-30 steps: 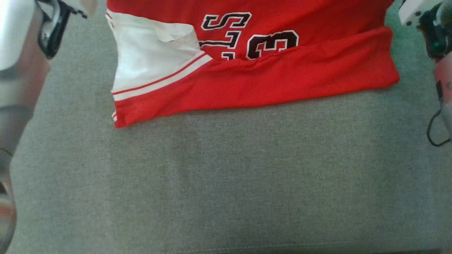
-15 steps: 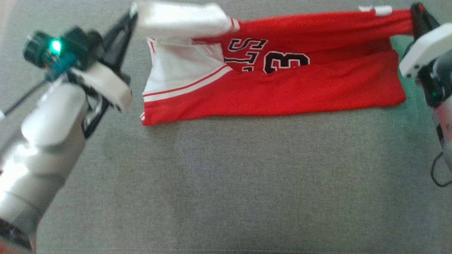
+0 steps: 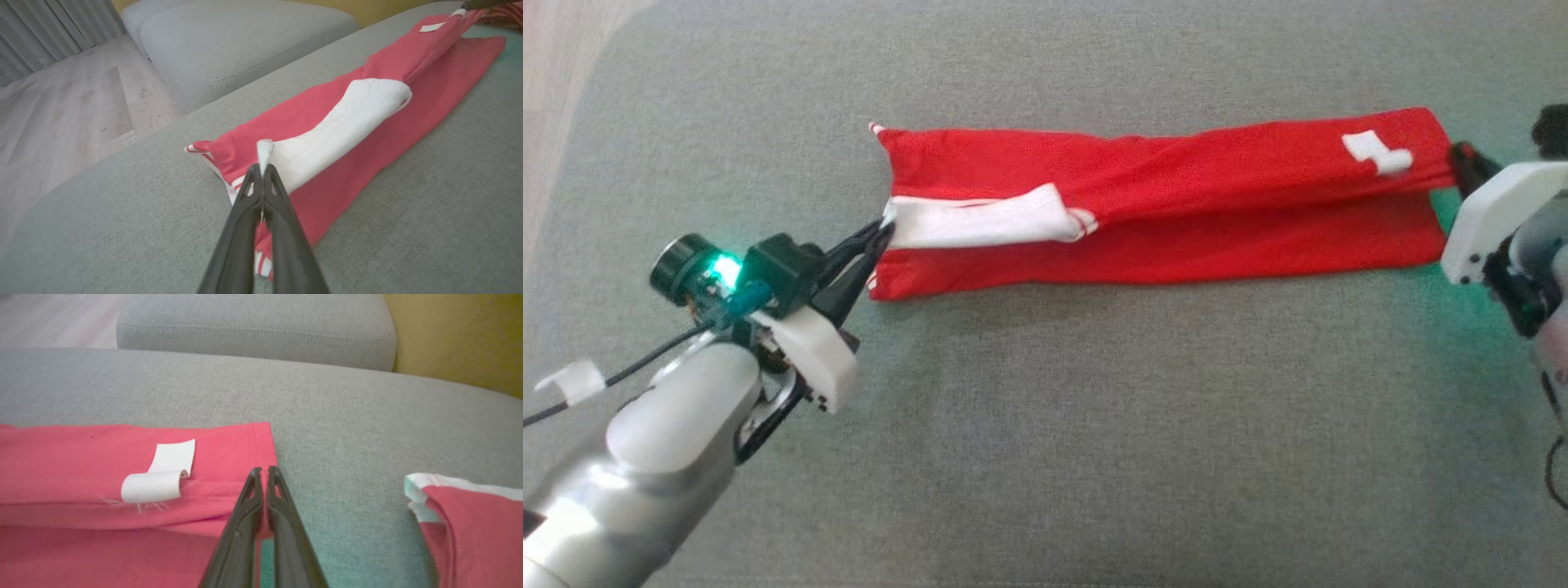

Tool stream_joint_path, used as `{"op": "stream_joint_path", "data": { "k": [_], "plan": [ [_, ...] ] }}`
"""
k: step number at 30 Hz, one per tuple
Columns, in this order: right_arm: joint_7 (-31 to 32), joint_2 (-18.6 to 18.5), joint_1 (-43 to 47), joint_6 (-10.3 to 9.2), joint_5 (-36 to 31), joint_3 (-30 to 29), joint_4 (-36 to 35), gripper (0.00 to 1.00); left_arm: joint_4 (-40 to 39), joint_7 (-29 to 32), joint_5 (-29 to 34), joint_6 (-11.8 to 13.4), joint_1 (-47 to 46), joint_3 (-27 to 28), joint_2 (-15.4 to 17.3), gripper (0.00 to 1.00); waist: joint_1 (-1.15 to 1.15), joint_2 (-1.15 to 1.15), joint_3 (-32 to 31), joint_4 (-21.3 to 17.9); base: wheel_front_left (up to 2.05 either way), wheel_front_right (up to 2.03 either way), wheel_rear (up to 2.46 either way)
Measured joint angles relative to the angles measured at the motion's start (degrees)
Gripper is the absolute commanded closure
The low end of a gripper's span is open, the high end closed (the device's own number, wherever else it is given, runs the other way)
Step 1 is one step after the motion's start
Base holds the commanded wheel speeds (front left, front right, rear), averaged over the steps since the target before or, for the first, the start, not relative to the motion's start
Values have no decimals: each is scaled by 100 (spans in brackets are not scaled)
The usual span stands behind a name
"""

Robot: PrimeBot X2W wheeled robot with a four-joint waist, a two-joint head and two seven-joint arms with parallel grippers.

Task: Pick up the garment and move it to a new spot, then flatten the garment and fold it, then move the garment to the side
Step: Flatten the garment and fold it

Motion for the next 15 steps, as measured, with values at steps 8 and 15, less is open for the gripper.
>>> {"op": "stream_joint_path", "data": {
  "k": [8, 15],
  "plan": [
    [742, -137, 270, 0, 416, 597, -383, 100, -42, 154, 135, 143, 7, -156, 132, 100, 1, 0, -100, -183, 0, 0, 0],
    [1146, -296, 381, 0, 742, 922, -737, 100, 202, 153, 233, 192, 105, -303, 102, 100, 1, 0, -153, -291, 0, 0, 0]
  ]
}}
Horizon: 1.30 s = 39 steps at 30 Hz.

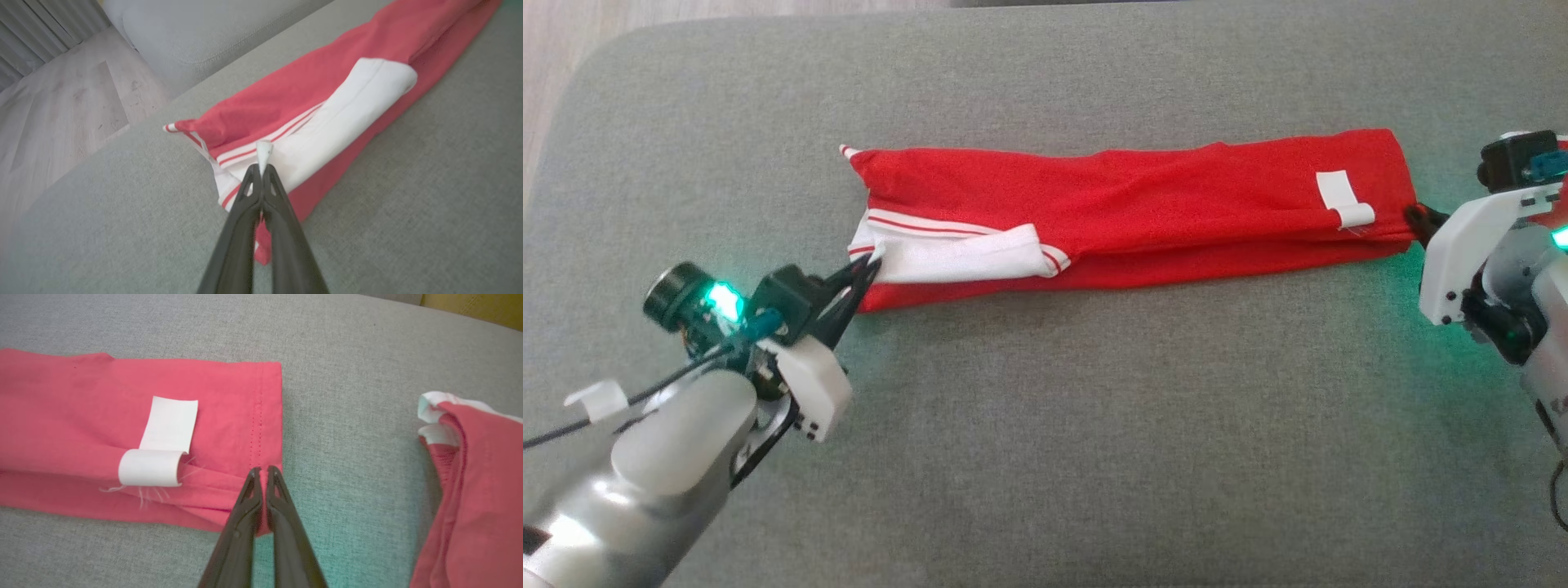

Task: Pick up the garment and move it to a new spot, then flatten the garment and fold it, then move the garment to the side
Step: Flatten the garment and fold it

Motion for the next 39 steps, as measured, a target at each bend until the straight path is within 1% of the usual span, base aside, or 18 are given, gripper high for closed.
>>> {"op": "stream_joint_path", "data": {
  "k": [1, 2, 3, 4, 5, 7, 9, 12, 15, 17, 19, 23, 27, 28, 29, 33, 36, 39],
  "plan": [
    [14, -7, 5, 0, 30, 18, -24, 100, 70, -1, 0, 0, 37, -14, -11, 100, 0, 0, 3, -8, 0, 0, 0],
    [46, -7, 6, 0, 53, 31, -46, 58, 156, -10, 0, 0, 66, -21, -24, 100, 0, 0, 10, -19, 0, 0, 0],
    [45, -4, 6, 0, 56, 33, -53, 0, 243, -26, -1, 3, 91, -20, -52, 100, 0, 0, 18, -30, 0, 0, 0],
    [44, -1, 8, 0, 83, 34, -56, 0, 323, -64, -1, 8, 109, -20, -91, 58, 1, 0, 19, -39, 0, 0, 0],
    [31, 4, 13, 0, 130, 19, -64, 0, 399, -120, -1, 45, 114, -19, -145, 0, 1, 0, 11, -46, 0, 0, 0],
    [-182, 4, 18, 0, 168, -49, -89, 0, 506, -312, -29, 132, 112, 30, -268, 0, 1, 0, -19, -60, 0, 0, 0],
    [-636, 14, 18, -1, 169, -183, -196, 0, 558, -547, -242, 227, 122, 249, -419, 0, 1, 0, -67, -75, 0, 0, 0],
    [-1633, 136, -55, 0, 96, -515, -381, 0, 353, -805, -550, 614, 109, 981, -623, 0, 1, 0, -183, -104, 0, 0, 0],
    [-2555, 439, -63, 0, -41, -894, -457, 0, -301, -820, -504, 936, 159, 1835, -694, 0, 1, 0, -319, -137, 0, 0, 0],
    [-2887, 704, -38, 0, -207, -1165, -523, 0, -877, -845, -337, 1085, 343, 2498, -784, 0, 0, 0, -409, -160, 0, 0, 0],
    [-3002, 981, 7, 0, -477, -1521, -697, 0, -1396, -859, -109, 1163, 743, 3071, -906, 0, 0, 0, -490, -189, 0, 0, 0],
    [-3018, 1610, 602, 0, -1338, -2627, -1719, 0, -1986, -858, 330, 1160, 1897, 3864, -1284, 0, 0, 0, -633, -214, 0, 0, 0],
    [-3026, 2254, 1941, 0, -2196, -3292, -2530, 0, -2234, -858, 786, 1100, 2807, 4335, -1672, 0, 0, 0, -737, -160, 0, 0, 0],
    [-3026, 2254, 1941, 0, -2196, -3292, -2530, 0, -2234, -858, 786, 1100, 2807, 4335, -1672, 0, 0, 0, -737, -160, 0, 0, 0],
    [-3026, 2359, 2304, 0, -2352, -3352, -2642, 0, -2258, -858, 905, 1091, 2981, 4443, -1760, 0, 0, 0, -753, -144, 0, 0, 0],
    [-3025, 2452, 3250, 0, -2631, -3477, -2908, 0, -2260, -858, 1258, 871, 3535, 4733, -2078, 0, -1, 0, -729, -108, 0, 0, 0],
    [-3025, 2454, 3358, -1, -2595, -3463, -2981, 0, -2256, -858, 1456, 639, 3642, 4914, -2274, 0, -1, 0, -623, -62, 0, 0, 0],
    [-3025, 2474, 3232, -1, -2917, -3474, -2888, 0, -2247, -858, 1640, 426, 3532, 5114, -2370, 0, 0, 0, -454, -5, 0, 0, 0]
  ]
}}
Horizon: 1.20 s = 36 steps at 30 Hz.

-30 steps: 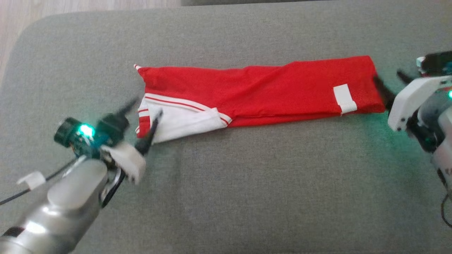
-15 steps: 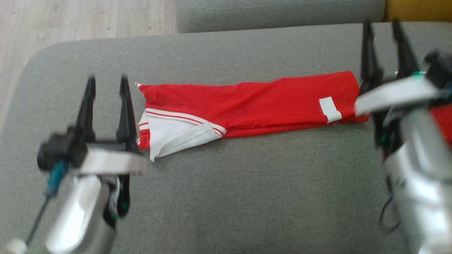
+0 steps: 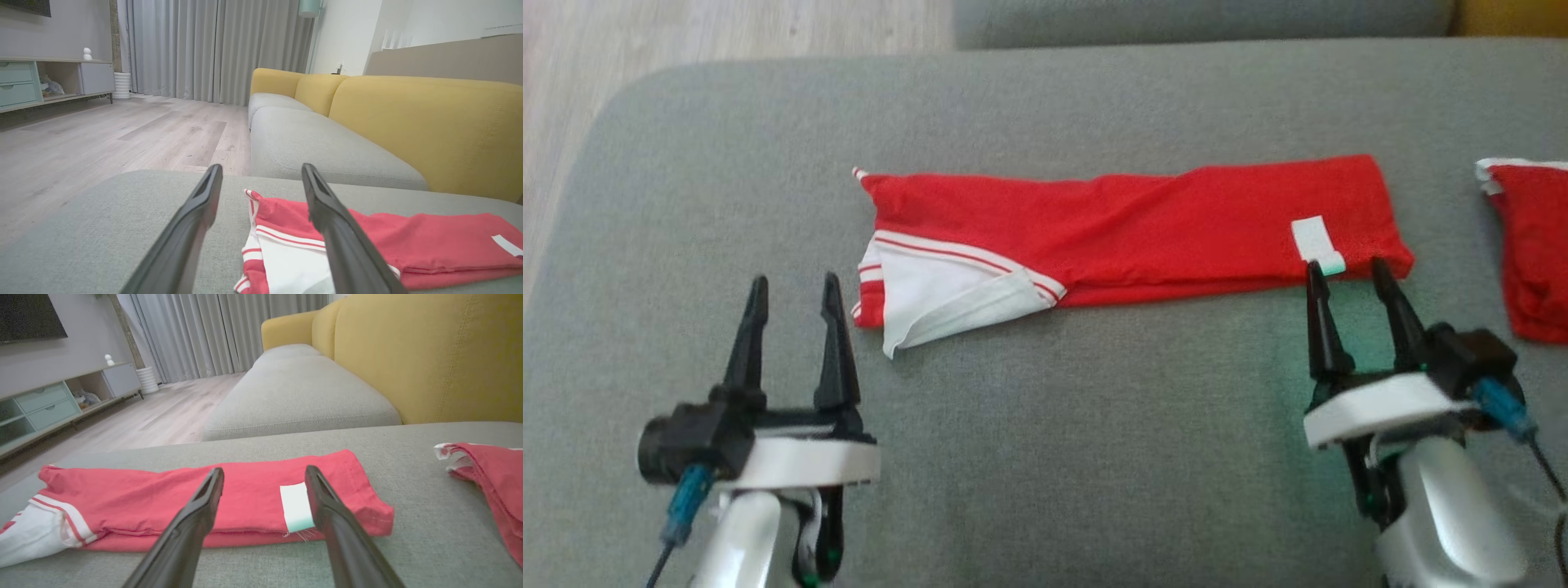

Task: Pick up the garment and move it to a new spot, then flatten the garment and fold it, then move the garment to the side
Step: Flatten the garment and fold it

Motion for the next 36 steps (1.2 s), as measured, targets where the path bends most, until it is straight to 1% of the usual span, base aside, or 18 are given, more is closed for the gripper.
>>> {"op": "stream_joint_path", "data": {
  "k": [3, 9, 12, 14, 18, 19, 20, 21, 22, 23, 26, 29, 32, 34, 36],
  "plan": [
    [109, 24, -333, 1, -221, -282, 233, 0, 52, 0, 197, -187, -233, 97, -80, 0, 0, 0, 195, 64, 0, 0, 0],
    [662, 20, -1285, 1, -677, -1600, 1078, 0, 215, 0, 403, -481, -538, 179, -298, 0, 1, 0, 579, 220, 0, 0, 0],
    [818, 14, -1586, 1, -824, -2109, 1584, 0, 256, 0, 464, -578, -549, 258, -359, 0, 1, 0, 740, 305, 0, 0, 0],
    [851, 15, -1722, 0, -918, -2306, 1925, 0, 288, 0, 493, -633, -609, 267, -391, 0, 1, 0, 831, 359, 0, 0, 0],
    [836, -13, -1986, 0, -970, -2434, 2472, 0, 338, 0, 545, -682, -762, 278, -426, 0, 0, 0, 940, 460, 0, 0, 0],
    [836, -43, -2090, 0, -970, -2424, 2608, 18, 337, 0, 545, -688, -783, 289, -434, 0, 0, 0, 948, 476, 0, 0, 0],
    [833, -68, -2181, 0, -970, -2393, 2729, 97, 339, 0, 545, -688, -794, 305, -435, 0, 1, 0, 948, 482, 0, 0, 0],
    [808, -99, -2261, 0, -970, -2326, 2838, 97, 344, 0, 545, -688, -811, 326, -435, 0, 1, 0, 941, 481, 0, 0, 0],
    [743, -118, -2316, 0, -970, -2267, 2949, 100, 344, 0, 560, -692, -839, 361, -441, 0, 0, 0, 928, 475, 0, 0, 0],
    [682, -118, -2346, 0, -970, -2235, 3042, 100, 342, 0, 601, -734, -856, 416, -444, 0, 0, 0, 909, 463, 0, 0, 0],
    [525, -64, -2345, 1, -1084, -2247, 3175, 100, 342, 0, 649, -734, -853, 485, -445, 0, 1, 0, 829, 401, 0, 0, 0],
    [479, -9, -2324, 1, -1427, -2450, 3199, 100, 342, 0, 688, -737, -842, 510, -454, 0, 0, 0, 725, 312, 0, 0, 0],
    [481, 19, -2301, 1, -1822, -2751, 3065, 100, 343, 0, 688, -739, -825, 575, -458, 0, 1, 0, 608, 212, 0, 0, 0],
    [489, -73, -2273, 1, -2026, -2960, 2881, 100, 343, 0, 689, -777, -812, 612, -459, 0, 0, 0, 520, 155, 0, 0, 0],
    [568, -274, -2200, 1, -2223, -3163, 2668, 100, 343, 0, 690, -789, -780, 613, -460, 0, 0, 0, 434, 109, 0, 0, 0]
  ]
}}
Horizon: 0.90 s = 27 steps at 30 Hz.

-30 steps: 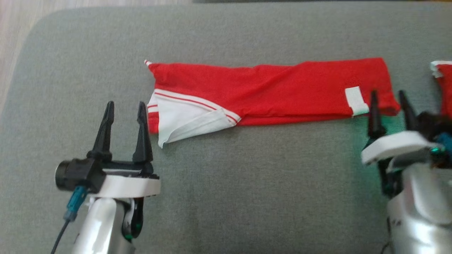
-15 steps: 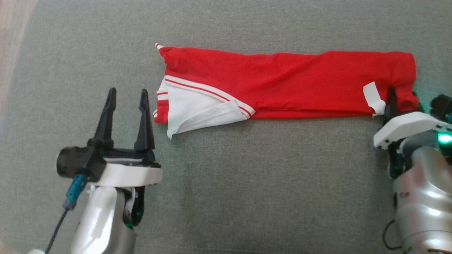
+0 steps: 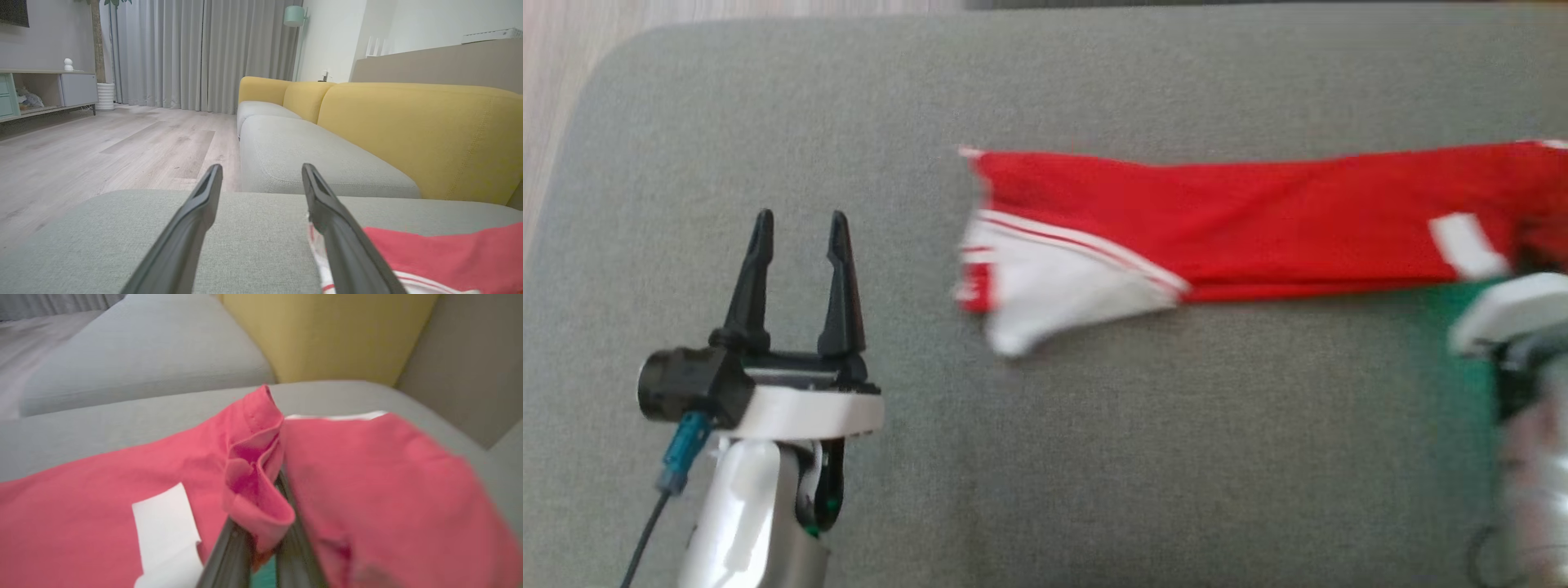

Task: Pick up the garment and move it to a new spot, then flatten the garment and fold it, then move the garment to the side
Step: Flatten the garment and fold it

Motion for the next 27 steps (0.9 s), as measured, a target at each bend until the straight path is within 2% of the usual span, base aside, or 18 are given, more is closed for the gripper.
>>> {"op": "stream_joint_path", "data": {
  "k": [3, 4, 10, 12, 16, 21, 27],
  "plan": [
    [182, -389, 148, 0, -331, -285, -390, 100, -1, 0, 29, 0, 198, -20, -2, 0, 0, 0, -156, -54, 0, 0, 0],
    [213, -410, 161, 0, -367, -283, -466, 100, 0, 0, 27, 0, 244, -23, -2, 0, 0, 0, -190, -62, 0, 0, 0],
    [387, -208, 198, 0, -397, -143, -799, 100, 3, 0, -36, 8, 414, -33, -2, 0, -1, 0, -371, -55, 0, 0, 0],
    [437, -82, 241, 0, -220, 19, -894, 100, 9, 0, -40, 9, 451, -55, -2, 0, 0, 0, -438, -31, 0, 0, 0],
    [511, 142, 279, 0, 180, 717, -1133, 100, 9, 0, -38, 15, 548, -121, -2, 0, 0, 0, -593, 33, 0, 0, 0],
    [688, 201, 478, 0, 808, 1809, -1506, 100, 9, 0, -36, 15, 671, -124, -1, 0, -1, 0, -742, 163, 0, 0, 0],
    [858, 213, 481, 0, 2152, 3426, -1871, 100, -14, 0, -37, 14, 669, -129, 1, 0, -1, 0, -706, 353, 0, 0, 0]
  ]
}}
